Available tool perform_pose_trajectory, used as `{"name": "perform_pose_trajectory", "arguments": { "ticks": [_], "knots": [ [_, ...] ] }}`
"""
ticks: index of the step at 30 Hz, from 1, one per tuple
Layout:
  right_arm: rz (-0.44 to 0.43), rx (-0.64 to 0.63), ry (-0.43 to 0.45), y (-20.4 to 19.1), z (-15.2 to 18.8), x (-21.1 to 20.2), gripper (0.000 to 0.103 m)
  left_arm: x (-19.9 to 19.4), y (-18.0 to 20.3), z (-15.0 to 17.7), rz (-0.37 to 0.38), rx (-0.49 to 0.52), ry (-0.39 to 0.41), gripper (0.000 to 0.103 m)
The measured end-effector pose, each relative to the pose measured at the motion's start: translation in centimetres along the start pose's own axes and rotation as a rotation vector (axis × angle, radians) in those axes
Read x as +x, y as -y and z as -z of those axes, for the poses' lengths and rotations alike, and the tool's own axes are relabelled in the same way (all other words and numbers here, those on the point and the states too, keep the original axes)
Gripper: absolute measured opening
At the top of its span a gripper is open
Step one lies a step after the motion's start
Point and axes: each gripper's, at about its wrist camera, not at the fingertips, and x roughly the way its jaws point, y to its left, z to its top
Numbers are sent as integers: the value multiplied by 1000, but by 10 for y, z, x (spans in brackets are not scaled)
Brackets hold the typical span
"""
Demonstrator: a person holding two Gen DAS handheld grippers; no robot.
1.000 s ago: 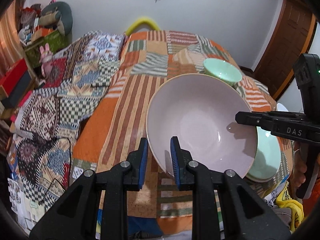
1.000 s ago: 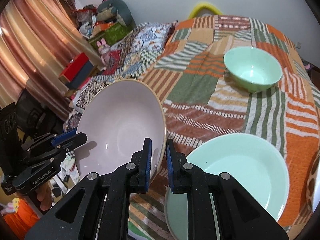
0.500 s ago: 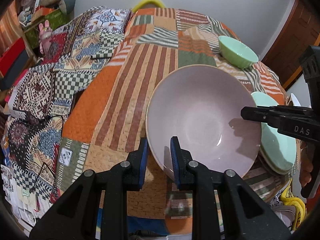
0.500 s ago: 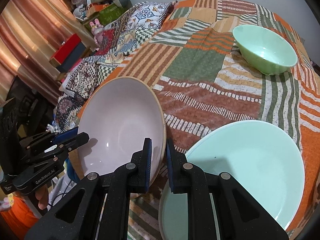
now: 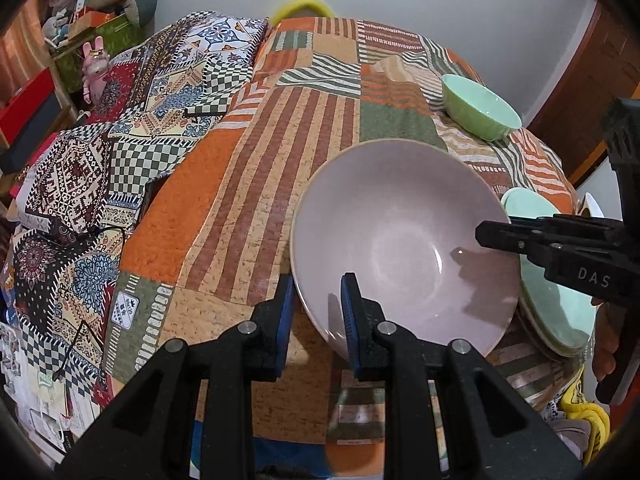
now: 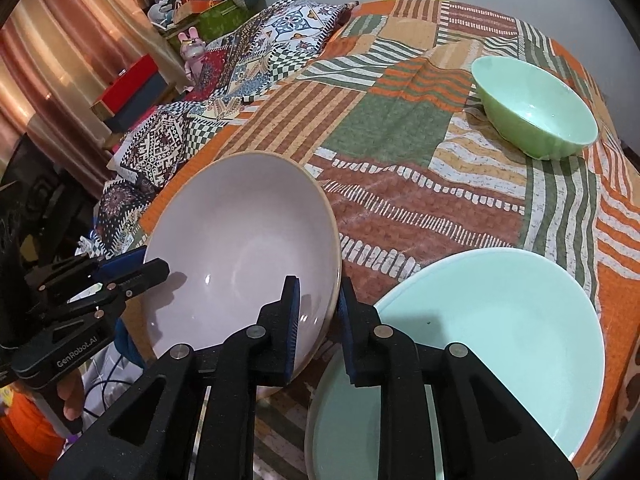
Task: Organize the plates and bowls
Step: 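Lift the mauve-pink bowl with both grippers and carry it over the plate stack, then lower the mauve-pink bowl onto the mint-green plate and open both grippers, then grasp the white spotted bowl rim with the left gripper while the right gripper grasps it too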
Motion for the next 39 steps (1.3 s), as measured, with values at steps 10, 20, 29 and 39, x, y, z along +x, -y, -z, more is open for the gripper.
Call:
{"name": "perform_pose_trajectory", "arguments": {
  "ticks": [10,20,29,39],
  "knots": [
    [18,6,156,10,3,-57,33,-35,11,-18,-16,18,78,23],
    [121,70,395,51,27,-154,51,-86,97,-53,69,187,222,28],
    [276,209,507,125,68,-225,56,-102,202,-79,197,317,282,41],
    [405,390,510,199,118,-251,56,-59,300,-95,297,424,194,41]
  ]
}}
